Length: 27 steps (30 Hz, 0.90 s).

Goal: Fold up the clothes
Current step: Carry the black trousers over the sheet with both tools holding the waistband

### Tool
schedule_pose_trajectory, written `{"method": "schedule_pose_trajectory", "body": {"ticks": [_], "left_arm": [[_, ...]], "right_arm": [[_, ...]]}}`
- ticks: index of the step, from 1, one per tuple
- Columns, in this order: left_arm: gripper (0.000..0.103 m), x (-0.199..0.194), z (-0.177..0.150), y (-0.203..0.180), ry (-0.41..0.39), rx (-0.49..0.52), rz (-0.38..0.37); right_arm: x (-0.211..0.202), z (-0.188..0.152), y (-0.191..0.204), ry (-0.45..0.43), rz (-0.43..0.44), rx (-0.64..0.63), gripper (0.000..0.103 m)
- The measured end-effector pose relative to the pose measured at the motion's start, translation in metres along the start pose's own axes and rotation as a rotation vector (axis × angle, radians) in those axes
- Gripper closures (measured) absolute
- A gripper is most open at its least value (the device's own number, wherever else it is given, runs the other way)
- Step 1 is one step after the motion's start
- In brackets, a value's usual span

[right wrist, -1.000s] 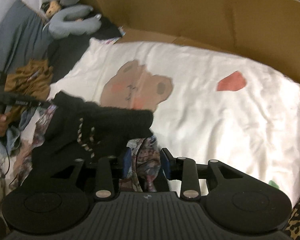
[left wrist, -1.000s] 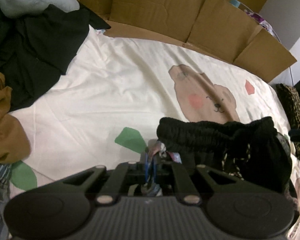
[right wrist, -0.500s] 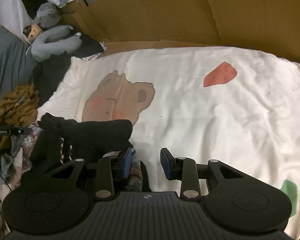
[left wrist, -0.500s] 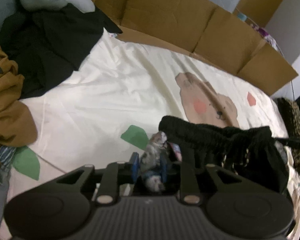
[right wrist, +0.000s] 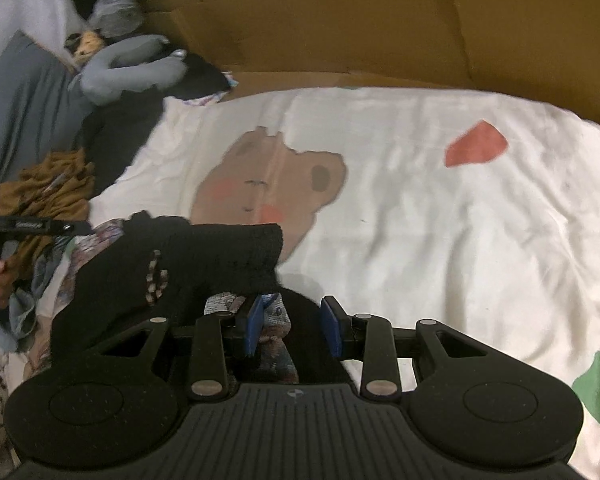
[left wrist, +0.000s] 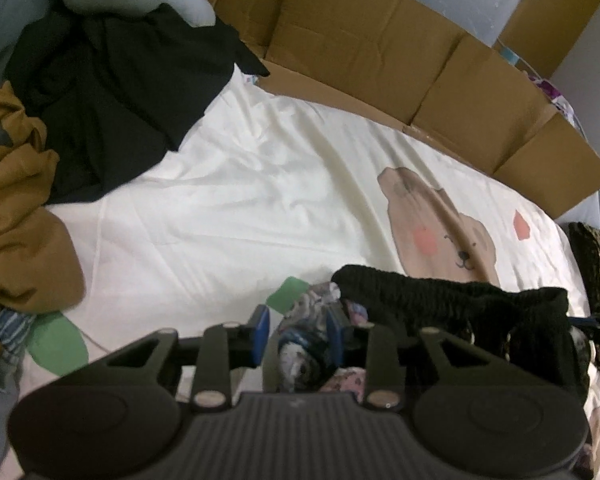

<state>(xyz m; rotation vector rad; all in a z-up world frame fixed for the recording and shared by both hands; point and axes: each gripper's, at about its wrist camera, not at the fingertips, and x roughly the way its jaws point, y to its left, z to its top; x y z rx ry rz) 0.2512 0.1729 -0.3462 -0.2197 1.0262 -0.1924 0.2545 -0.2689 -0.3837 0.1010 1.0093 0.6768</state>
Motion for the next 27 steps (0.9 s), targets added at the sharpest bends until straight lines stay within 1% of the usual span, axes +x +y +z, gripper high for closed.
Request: {"method": "schedule_pose_trajectory", "body": {"ticks": [7, 11, 17, 22, 24, 27], "left_arm": [[0.07, -0.005, -0.002, 0.005, 0.021, 0.01, 0.015], [0.07, -0.007, -0.003, 0.008, 0.034, 0.024, 0.023], [0.07, -0.007, -0.003, 0.009, 0.044, 0.034, 0.024], [0.07, -0.008, -0.006, 0.011, 0.051, 0.042, 0.03], [0.07, -0.007, -0.008, 0.013, 0.057, 0.039, 0.034], [0.07, -0.006, -0.009, 0.014, 0.062, 0.039, 0.036]], "right_arm": [[0.014, -0.007, 0.019, 0.042, -0.028, -0.109, 0.064], [0.012, -0.008, 0.035, 0.032, 0.003, -0.181, 0.064], [0.016, -0.009, 0.054, 0.034, 0.062, -0.237, 0.064], [0.006, -0.012, 0.076, -0.008, 0.094, -0.335, 0.063], [0.006, -0.013, 0.081, 0.003, 0.095, -0.355, 0.063], [0.014, -0.018, 0.081, 0.041, 0.087, -0.35, 0.063]]}}
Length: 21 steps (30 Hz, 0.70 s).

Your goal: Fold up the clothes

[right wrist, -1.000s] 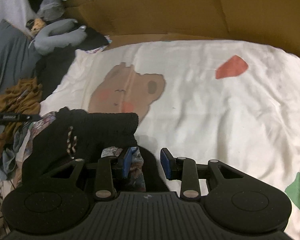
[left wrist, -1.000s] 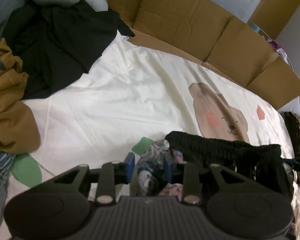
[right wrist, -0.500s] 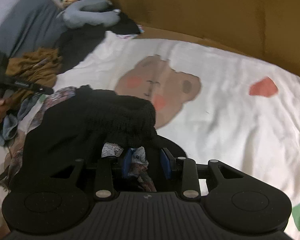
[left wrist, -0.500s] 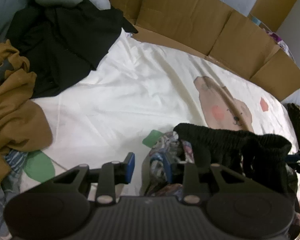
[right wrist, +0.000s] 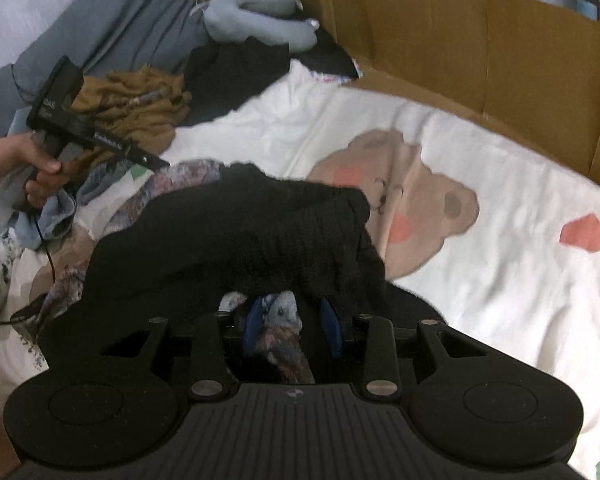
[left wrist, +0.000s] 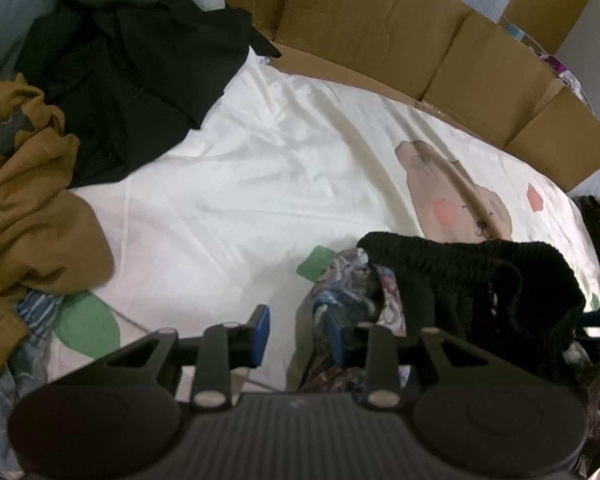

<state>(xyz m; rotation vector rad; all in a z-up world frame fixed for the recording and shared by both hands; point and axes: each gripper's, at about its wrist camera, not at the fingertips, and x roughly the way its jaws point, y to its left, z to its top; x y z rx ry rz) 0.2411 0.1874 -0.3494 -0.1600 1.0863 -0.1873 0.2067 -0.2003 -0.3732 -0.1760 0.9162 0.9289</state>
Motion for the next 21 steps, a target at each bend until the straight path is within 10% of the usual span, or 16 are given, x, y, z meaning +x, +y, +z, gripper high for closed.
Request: {"method": "schedule_pose_trajectory", "body": {"ticks": [14, 17, 21], "left_arm": [[0.07, 0.002, 0.001, 0.002, 0.02, 0.029, 0.006], [0.07, 0.002, 0.001, 0.002, 0.023, 0.037, 0.007], [0.07, 0.001, 0.004, 0.002, 0.027, 0.053, 0.005]], "right_arm": [[0.058, -0.009, 0.001, 0.179, -0.015, -0.005, 0.063], [0.063, -0.007, 0.005, 0.179, -0.009, -0.033, 0.089], [0.051, 0.002, 0.002, 0.153, -0.006, -0.029, 0.096]]}}
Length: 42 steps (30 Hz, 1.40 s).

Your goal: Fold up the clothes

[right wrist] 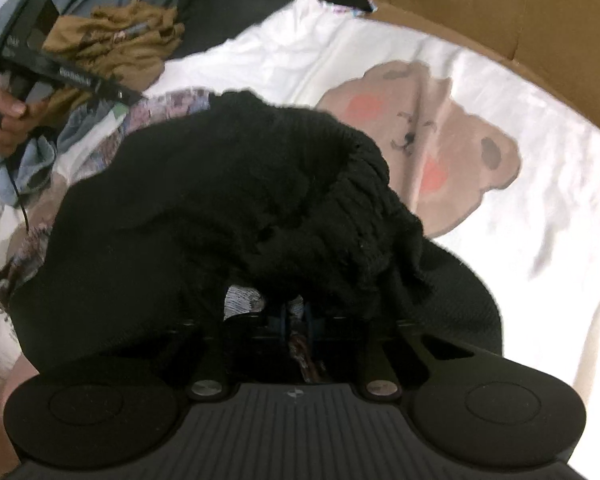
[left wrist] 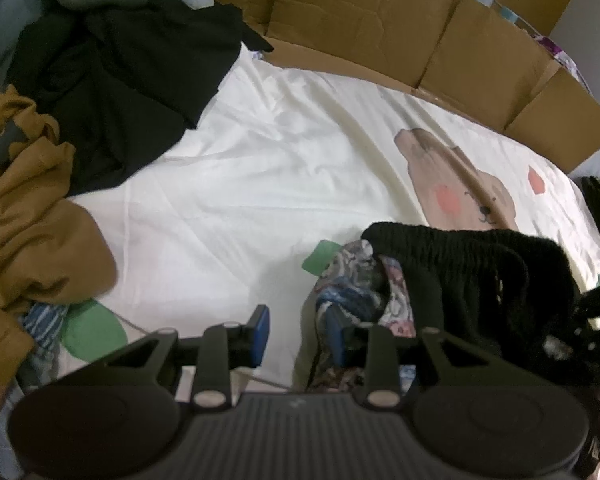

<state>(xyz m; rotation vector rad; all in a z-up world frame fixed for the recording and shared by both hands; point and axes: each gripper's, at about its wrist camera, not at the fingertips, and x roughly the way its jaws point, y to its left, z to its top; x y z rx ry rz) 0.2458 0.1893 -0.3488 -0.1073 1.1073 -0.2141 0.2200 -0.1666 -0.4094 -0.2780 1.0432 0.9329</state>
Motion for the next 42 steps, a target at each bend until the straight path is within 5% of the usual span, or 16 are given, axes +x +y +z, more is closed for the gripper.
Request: {"method": "schedule_pose_trajectory", "body": {"ticks": [14, 31, 32, 34, 36, 42], "left_arm": [[0.068, 0.022, 0.026, -0.002, 0.051, 0.025, -0.083], [0.049, 0.088, 0.04, -0.024, 0.167, 0.044, -0.218], [0.052, 0.09, 0.041, -0.026, 0.171, 0.049, -0.222], [0.1, 0.094, 0.043, -0.03, 0.195, 0.056, -0.254], [0.1, 0.094, 0.045, -0.036, 0.197, 0.075, -0.243], [0.1, 0.059, 0.066, -0.047, 0.045, 0.115, -0.208]], "right_arm": [[-0.075, 0.005, -0.045, -0.085, -0.289, 0.031, 0.098], [-0.052, -0.001, -0.093, -0.051, -0.421, 0.048, 0.1], [-0.051, -0.002, -0.095, -0.051, -0.424, 0.052, 0.1], [-0.048, -0.001, -0.098, -0.052, -0.425, 0.06, 0.1], [-0.047, 0.0, -0.101, -0.056, -0.43, 0.06, 0.1], [-0.054, 0.012, -0.108, -0.087, -0.484, 0.043, 0.1]]}}
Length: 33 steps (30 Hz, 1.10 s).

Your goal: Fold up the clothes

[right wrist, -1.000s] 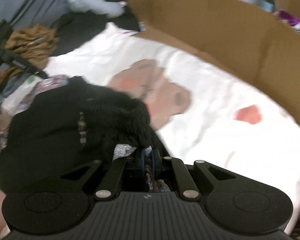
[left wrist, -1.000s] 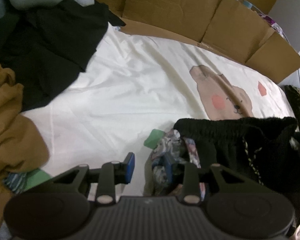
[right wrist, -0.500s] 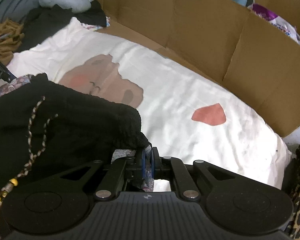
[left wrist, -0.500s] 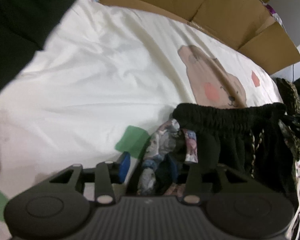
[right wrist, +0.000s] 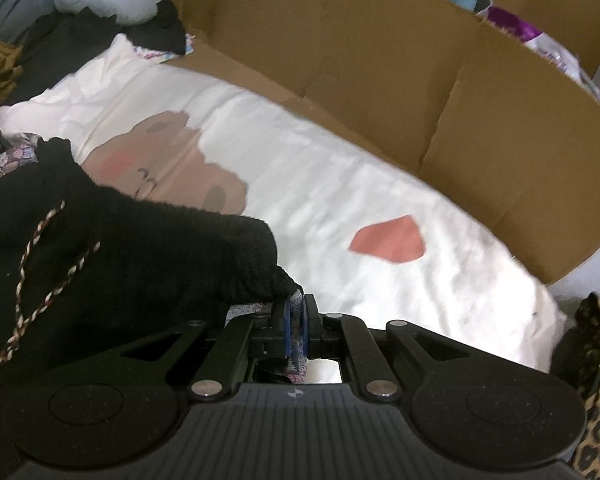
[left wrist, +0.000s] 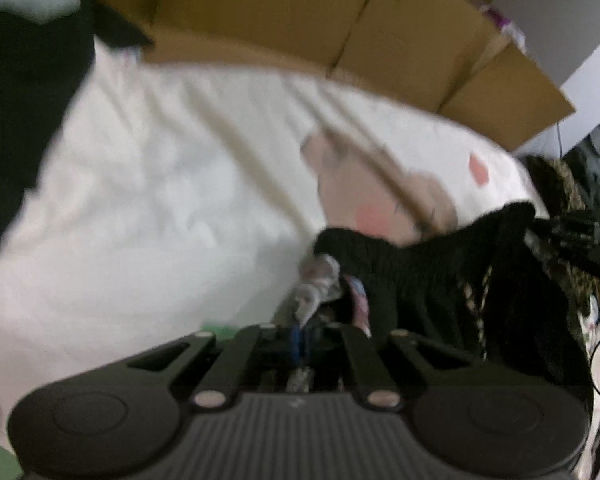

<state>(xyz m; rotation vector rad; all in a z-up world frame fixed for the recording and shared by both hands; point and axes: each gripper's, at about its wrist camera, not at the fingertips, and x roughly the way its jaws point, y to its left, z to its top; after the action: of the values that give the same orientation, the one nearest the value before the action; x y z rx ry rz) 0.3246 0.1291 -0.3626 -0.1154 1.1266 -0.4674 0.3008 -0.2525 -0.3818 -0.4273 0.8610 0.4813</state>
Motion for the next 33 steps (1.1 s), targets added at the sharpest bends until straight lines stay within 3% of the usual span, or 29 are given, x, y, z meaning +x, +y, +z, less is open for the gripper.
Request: {"method": "schedule_pose_trajectory", "body": {"ticks": [7, 16, 33], "left_arm": [[0.1, -0.019, 0.033, -0.01, -0.083, 0.066, 0.058], [0.1, -0.014, 0.07, 0.0, -0.151, 0.06, 0.162], [0.1, 0.026, 0.115, 0.026, -0.174, 0.075, 0.268]], "right_arm": [[0.006, 0.022, -0.011, -0.04, -0.039, -0.041, 0.1], [0.033, 0.067, -0.028, -0.084, -0.082, -0.056, 0.1], [0.102, 0.122, -0.041, -0.053, -0.134, -0.103, 0.1]]}}
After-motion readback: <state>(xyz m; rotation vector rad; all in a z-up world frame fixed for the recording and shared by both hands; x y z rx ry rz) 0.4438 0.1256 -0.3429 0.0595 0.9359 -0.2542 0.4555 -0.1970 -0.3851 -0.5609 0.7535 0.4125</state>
